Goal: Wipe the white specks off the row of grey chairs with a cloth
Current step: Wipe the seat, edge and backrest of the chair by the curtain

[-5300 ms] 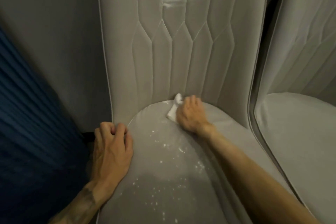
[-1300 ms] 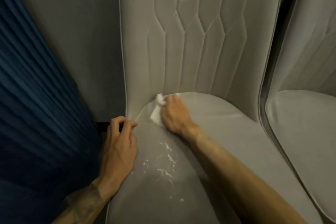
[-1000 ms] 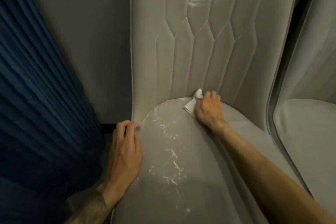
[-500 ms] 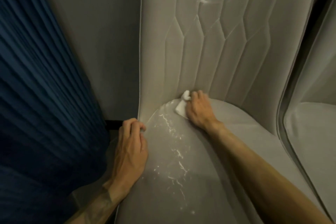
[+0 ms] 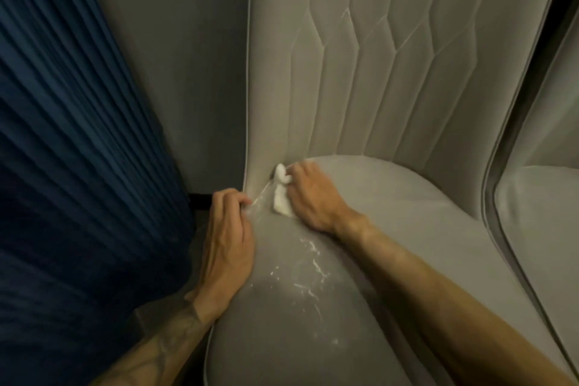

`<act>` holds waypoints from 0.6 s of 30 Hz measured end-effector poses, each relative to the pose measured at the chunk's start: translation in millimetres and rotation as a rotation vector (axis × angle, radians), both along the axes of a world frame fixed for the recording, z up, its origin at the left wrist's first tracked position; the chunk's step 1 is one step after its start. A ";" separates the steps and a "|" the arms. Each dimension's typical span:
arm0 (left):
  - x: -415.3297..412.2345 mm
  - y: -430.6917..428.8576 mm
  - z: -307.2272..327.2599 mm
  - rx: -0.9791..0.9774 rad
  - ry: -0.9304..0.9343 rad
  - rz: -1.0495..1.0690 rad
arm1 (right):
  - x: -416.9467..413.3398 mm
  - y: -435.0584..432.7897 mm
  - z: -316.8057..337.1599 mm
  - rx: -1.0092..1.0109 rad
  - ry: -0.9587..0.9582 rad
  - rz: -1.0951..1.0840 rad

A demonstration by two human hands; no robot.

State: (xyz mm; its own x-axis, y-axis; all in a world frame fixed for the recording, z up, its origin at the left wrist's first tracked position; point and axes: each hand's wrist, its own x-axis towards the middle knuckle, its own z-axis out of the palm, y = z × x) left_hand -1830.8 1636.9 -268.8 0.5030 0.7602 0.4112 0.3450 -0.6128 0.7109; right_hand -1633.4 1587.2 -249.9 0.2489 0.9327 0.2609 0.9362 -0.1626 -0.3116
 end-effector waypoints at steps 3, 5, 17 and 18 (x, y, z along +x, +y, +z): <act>-5.3 -0.6 5.6 -0.129 -0.037 0.028 | -45.6 -25.2 -1.9 -0.020 0.092 0.232; -10.3 1.7 9.8 -0.198 -0.014 0.001 | -36.3 -24.9 9.0 -0.039 0.108 0.250; -35.1 15.2 -5.5 -0.340 0.047 -0.063 | -67.8 -37.1 8.5 -0.041 0.082 0.332; -34.7 15.3 -4.7 -0.335 0.048 -0.072 | -59.3 -33.2 13.0 -0.032 0.086 0.313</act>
